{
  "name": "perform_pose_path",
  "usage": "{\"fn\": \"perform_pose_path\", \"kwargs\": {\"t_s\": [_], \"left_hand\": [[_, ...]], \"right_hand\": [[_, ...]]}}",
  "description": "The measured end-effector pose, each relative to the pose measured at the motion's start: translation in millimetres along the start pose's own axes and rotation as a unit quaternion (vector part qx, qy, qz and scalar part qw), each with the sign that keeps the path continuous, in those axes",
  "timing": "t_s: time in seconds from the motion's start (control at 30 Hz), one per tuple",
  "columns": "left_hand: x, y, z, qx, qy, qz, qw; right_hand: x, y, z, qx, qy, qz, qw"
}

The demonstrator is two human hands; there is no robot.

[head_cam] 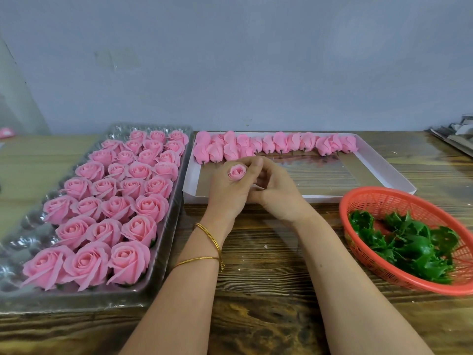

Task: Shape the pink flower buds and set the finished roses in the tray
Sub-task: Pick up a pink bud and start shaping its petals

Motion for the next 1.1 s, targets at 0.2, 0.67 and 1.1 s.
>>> {"fn": "perform_pose_path", "kwargs": {"t_s": [0.2,0.67,1.1], "left_hand": [[-1.5,0.4,-5.8,0.018,0.004,-0.003,1.000],[0.4,2.1,-1.6,-0.024,-0.012,-0.014,1.000],[4.3,-1.8,3.1,-0.009,-0.006,-0.021,1.000]], "right_hand": [[-0.3,-0.3,0.2,0.007,0.005,0.020,1.000],[2.3,1.2,-2.5,0.000,0.003,-0.017,1.000],[1.3,2.3,-0.7,0.018,0.016,-0.004,1.000]]}}
Point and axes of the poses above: each hand's wrist, its own x-axis towards the middle knuckle, its own y-axis out of the palm, z = x × y, the point moved 1 cm from there along x, towards the middle knuckle, and after that the axes turned 9 degrees about z, right-handed, at the moved point
